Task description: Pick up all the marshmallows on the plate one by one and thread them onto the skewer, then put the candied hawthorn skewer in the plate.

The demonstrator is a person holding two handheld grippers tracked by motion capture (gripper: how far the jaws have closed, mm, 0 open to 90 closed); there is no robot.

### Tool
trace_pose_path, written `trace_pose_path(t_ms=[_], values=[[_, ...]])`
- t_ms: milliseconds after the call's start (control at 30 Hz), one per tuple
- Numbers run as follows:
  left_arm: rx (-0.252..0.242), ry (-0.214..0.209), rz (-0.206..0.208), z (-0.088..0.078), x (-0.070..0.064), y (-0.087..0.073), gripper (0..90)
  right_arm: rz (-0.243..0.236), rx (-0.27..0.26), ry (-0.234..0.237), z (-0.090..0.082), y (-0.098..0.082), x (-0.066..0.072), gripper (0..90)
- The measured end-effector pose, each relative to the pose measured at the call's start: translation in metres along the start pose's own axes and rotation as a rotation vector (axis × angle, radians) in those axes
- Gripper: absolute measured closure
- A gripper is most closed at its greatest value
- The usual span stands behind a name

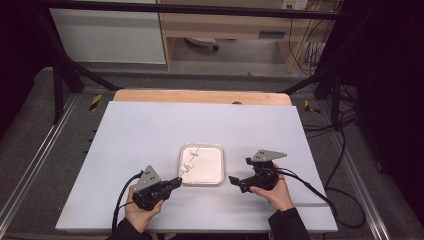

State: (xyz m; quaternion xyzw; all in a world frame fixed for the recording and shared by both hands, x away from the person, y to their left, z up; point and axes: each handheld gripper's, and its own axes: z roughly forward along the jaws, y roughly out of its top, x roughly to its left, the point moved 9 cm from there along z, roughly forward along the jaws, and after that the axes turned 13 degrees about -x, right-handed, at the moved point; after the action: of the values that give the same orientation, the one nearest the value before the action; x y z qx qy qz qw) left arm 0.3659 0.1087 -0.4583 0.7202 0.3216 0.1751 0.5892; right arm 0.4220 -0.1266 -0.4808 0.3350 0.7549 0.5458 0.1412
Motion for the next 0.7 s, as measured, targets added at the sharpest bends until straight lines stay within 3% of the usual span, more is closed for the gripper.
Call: trace_pose_path(t_ms=[133,300,433,700], values=[[0.05,0.005,-0.006,0.003,0.006,0.001,88.7,-0.031,0.022,-0.039,-0.013,-0.011,-0.011,0.7],[0.103,0.022,0.01,0.013,0.013,0.003,88.6,-0.009,0.018,-0.056,-0.028,-0.02,-0.021,0.7],[0.125,0.025,0.009,0.021,0.018,0.007,88.6,-0.02,0.027,-0.086,-0.038,-0.025,-0.029,0.7],[0.185,0.033,-0.001,0.034,0.024,0.012,88.5,-0.018,0.044,-0.099,-0.046,-0.033,-0.035,0.7]])
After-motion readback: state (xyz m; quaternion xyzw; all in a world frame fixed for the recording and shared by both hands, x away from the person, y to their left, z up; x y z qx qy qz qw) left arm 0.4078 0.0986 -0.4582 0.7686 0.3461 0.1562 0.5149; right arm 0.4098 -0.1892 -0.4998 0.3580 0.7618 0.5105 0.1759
